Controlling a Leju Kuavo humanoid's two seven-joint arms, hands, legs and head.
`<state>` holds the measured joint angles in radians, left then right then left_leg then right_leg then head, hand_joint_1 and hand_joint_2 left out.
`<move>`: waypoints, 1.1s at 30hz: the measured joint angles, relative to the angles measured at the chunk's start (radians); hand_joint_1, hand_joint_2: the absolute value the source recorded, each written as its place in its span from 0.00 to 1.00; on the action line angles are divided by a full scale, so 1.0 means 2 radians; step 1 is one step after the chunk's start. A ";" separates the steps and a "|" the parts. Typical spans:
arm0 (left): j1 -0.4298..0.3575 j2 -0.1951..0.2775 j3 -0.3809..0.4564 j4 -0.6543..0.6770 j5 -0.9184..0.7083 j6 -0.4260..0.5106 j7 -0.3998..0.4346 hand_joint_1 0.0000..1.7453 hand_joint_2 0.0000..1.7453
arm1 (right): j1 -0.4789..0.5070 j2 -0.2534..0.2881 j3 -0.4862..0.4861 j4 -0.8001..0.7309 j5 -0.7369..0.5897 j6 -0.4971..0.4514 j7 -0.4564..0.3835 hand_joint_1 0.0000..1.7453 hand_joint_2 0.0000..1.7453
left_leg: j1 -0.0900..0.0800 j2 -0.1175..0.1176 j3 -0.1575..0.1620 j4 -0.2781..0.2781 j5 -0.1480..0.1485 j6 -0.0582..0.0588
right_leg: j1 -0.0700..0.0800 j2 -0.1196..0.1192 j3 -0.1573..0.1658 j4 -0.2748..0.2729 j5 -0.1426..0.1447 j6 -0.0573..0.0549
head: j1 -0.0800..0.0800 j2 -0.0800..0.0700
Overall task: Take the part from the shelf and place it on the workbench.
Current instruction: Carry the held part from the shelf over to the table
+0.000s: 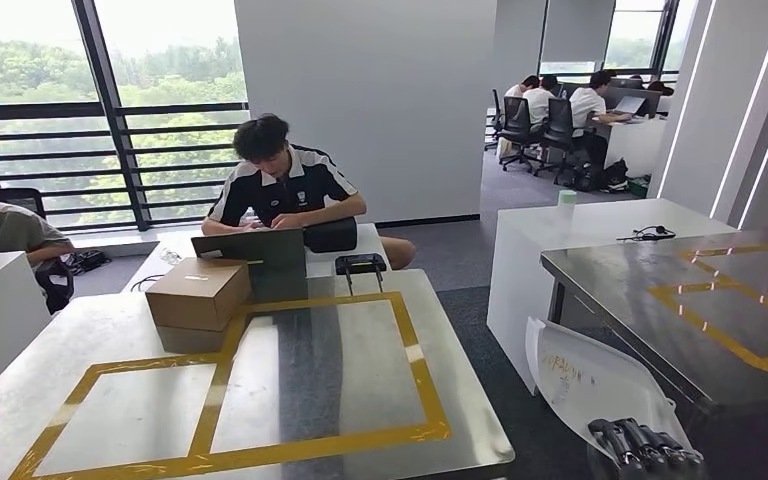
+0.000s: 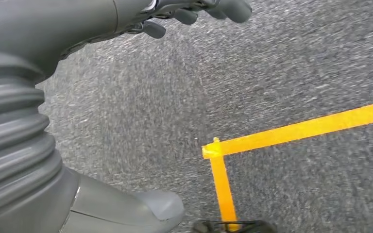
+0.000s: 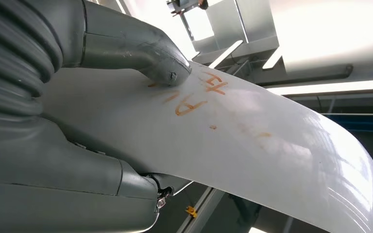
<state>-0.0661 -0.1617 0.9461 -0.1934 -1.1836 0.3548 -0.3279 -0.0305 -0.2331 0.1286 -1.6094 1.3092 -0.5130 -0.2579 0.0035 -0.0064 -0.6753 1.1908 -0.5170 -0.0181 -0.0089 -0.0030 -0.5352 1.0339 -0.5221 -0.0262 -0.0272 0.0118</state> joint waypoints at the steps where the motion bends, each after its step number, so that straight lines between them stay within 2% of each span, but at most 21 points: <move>1: 0.000 0.000 0.000 0.000 0.000 0.000 0.000 0.00 1.00 | -0.001 0.000 0.000 0.000 0.000 0.000 0.000 1.00 1.00 | -0.001 0.001 0.009 -0.031 0.017 0.001 | 0.000 0.000 0.005 0.000 -0.004 0.002 | 0.000 0.000; 3: -0.001 0.000 0.000 0.000 0.000 0.000 0.001 0.00 1.00 | -0.003 0.000 0.000 0.001 0.000 -0.001 0.000 1.00 1.00 | -0.002 0.003 0.020 -0.065 0.031 0.007 | 0.001 0.000 0.010 0.000 -0.011 0.008 | 0.000 0.000; 6: -0.001 0.000 0.000 0.000 -0.001 0.000 0.001 0.00 1.00 | -0.005 0.000 0.001 0.001 0.000 -0.001 0.000 1.00 1.00 | -0.002 0.001 0.027 -0.071 0.030 0.018 | 0.002 0.001 0.012 0.005 -0.010 0.017 | 0.000 0.000; 7: -0.001 -0.001 0.000 0.000 -0.001 0.000 0.001 0.00 1.00 | -0.005 0.000 0.002 0.001 0.000 -0.001 0.000 1.00 1.00 | -0.002 0.000 0.031 -0.073 0.029 0.021 | 0.001 0.001 0.006 0.018 -0.008 0.019 | 0.000 0.000; 9: -0.001 -0.001 0.000 0.000 -0.001 0.000 0.001 0.00 1.00 | -0.007 0.000 0.003 0.002 0.000 -0.001 0.000 1.00 1.00 | 0.000 0.000 0.040 -0.076 0.025 0.026 | 0.000 0.001 -0.025 0.067 -0.015 0.023 | 0.000 0.000; 11: -0.002 0.000 0.000 0.000 -0.001 0.000 0.001 0.00 1.00 | -0.007 0.000 0.004 0.003 0.000 -0.001 0.000 1.00 1.00 | -0.001 -0.001 0.046 -0.076 0.018 0.029 | 0.000 0.001 -0.069 0.124 -0.037 0.026 | 0.001 0.000; 12: -0.001 0.000 0.000 0.000 -0.001 0.000 0.001 0.00 1.00 | -0.007 0.000 0.005 0.004 0.000 -0.001 0.000 1.00 1.00 | -0.001 -0.002 0.049 -0.076 0.014 0.029 | 0.000 0.001 -0.085 0.140 -0.046 0.027 | 0.001 0.000; 13: -0.001 0.000 0.000 0.000 -0.001 0.000 0.001 0.00 1.00 | -0.006 0.000 0.006 0.005 0.000 -0.001 0.000 1.00 1.00 | -0.002 -0.002 0.054 -0.076 0.010 0.029 | 0.000 0.001 -0.094 0.140 -0.046 0.026 | 0.001 0.000; 14: -0.001 0.000 0.000 0.000 -0.001 0.000 0.001 0.00 1.00 | -0.006 0.000 0.006 0.005 0.000 -0.001 0.000 1.00 1.00 | -0.002 -0.003 0.059 -0.076 0.006 0.028 | 0.000 0.001 -0.094 0.123 -0.034 0.025 | 0.001 0.000; 16: -0.001 0.000 0.000 0.000 -0.001 0.000 0.001 0.00 1.00 | -0.007 0.000 0.007 0.006 0.000 0.000 0.000 1.00 1.00 | -0.003 -0.004 0.069 -0.076 -0.002 0.026 | 0.001 0.001 -0.076 0.058 0.015 0.019 | 0.001 0.000; 17: -0.001 -0.001 0.000 0.000 -0.001 0.000 0.001 0.00 1.00 | -0.007 0.000 0.007 0.006 0.000 0.000 0.000 1.00 1.00 | -0.003 -0.005 0.074 -0.076 -0.006 0.024 | 0.003 0.000 -0.067 0.030 0.028 0.017 | 0.001 0.000; 19: -0.001 -0.001 0.000 0.001 -0.001 0.000 0.001 0.00 1.00 | -0.006 0.000 0.008 0.007 0.000 -0.001 0.000 1.00 1.00 | -0.003 -0.005 0.079 -0.077 -0.013 0.019 | 0.007 0.000 -0.057 0.007 0.034 0.013 | 0.000 0.000; 20: -0.001 -0.001 0.000 0.001 -0.001 0.000 0.001 0.00 1.00 | -0.006 0.000 0.008 0.007 0.000 -0.001 0.000 1.00 1.00 | -0.003 -0.005 0.083 -0.076 -0.015 0.015 | 0.008 0.001 -0.054 0.006 0.029 0.011 | 0.000 0.000; 22: -0.001 -0.001 0.000 0.000 -0.001 0.000 0.001 0.00 1.00 | -0.007 0.000 0.008 0.008 0.000 -0.001 0.000 1.00 1.00 | -0.003 -0.004 0.087 -0.069 -0.018 0.010 | 0.006 0.001 -0.042 0.001 0.034 0.006 | 0.000 0.000; 24: -0.003 -0.001 0.000 0.000 -0.001 0.000 0.001 0.00 1.00 | -0.010 0.000 0.008 0.008 0.000 -0.002 0.000 1.00 1.00 | -0.003 -0.003 0.070 -0.033 -0.025 0.005 | 0.003 0.001 -0.031 -0.001 0.030 0.001 | 0.000 0.000; 26: -0.004 -0.002 0.000 0.000 -0.001 0.000 0.001 0.00 1.00 | -0.011 0.000 0.009 0.008 0.000 -0.002 0.000 1.00 1.00 | -0.002 -0.001 0.031 0.024 -0.045 0.002 | 0.003 0.000 -0.023 -0.002 0.023 -0.002 | 0.000 0.000; 28: -0.002 -0.002 0.000 0.000 -0.001 0.000 0.001 0.00 1.00 | -0.010 0.000 0.009 0.008 0.000 -0.001 0.000 1.00 1.00 | -0.001 -0.001 -0.001 0.054 -0.058 0.000 | 0.002 0.001 -0.015 -0.002 0.015 -0.003 | 0.000 0.000; 29: -0.001 -0.001 0.000 0.000 -0.001 0.000 0.001 0.00 1.00 | -0.010 0.000 0.009 0.008 0.000 -0.001 0.000 1.00 1.00 | -0.001 0.000 -0.006 0.047 -0.052 -0.001 | 0.002 0.002 -0.009 -0.001 0.010 -0.002 | 0.000 0.000; 30: 0.000 -0.001 0.000 0.000 -0.001 0.000 0.001 0.00 1.00 | -0.010 0.000 0.009 0.008 0.000 -0.001 0.000 1.00 1.00 | -0.001 0.000 -0.005 0.027 -0.035 0.000 | 0.001 0.002 -0.003 -0.001 0.005 -0.001 | 0.000 0.000; 32: 0.000 -0.001 0.000 0.000 -0.001 0.000 0.001 0.00 1.00 | -0.010 0.000 0.009 0.008 0.000 -0.001 0.000 1.00 1.00 | -0.001 0.001 0.004 -0.032 0.013 0.003 | 0.002 0.003 0.008 -0.001 -0.005 0.002 | -0.001 0.000; 33: 0.000 -0.001 0.000 0.001 -0.001 0.000 0.001 0.00 1.00 | -0.010 0.001 0.009 0.008 0.000 0.000 0.000 1.00 1.00 | -0.001 0.002 0.009 -0.053 0.027 0.005 | 0.002 0.003 0.011 -0.001 -0.010 0.005 | -0.001 0.000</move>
<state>-0.0654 -0.1629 0.9461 -0.1923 -1.1852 0.3546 -0.3257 -0.0507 -0.2320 0.1467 -1.5928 1.3094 -0.5140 -0.2576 0.0005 -0.0024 -0.6582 1.0854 -0.4620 -0.0080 -0.0044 0.0027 -0.5122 1.0322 -0.5411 -0.0157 -0.0287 0.0118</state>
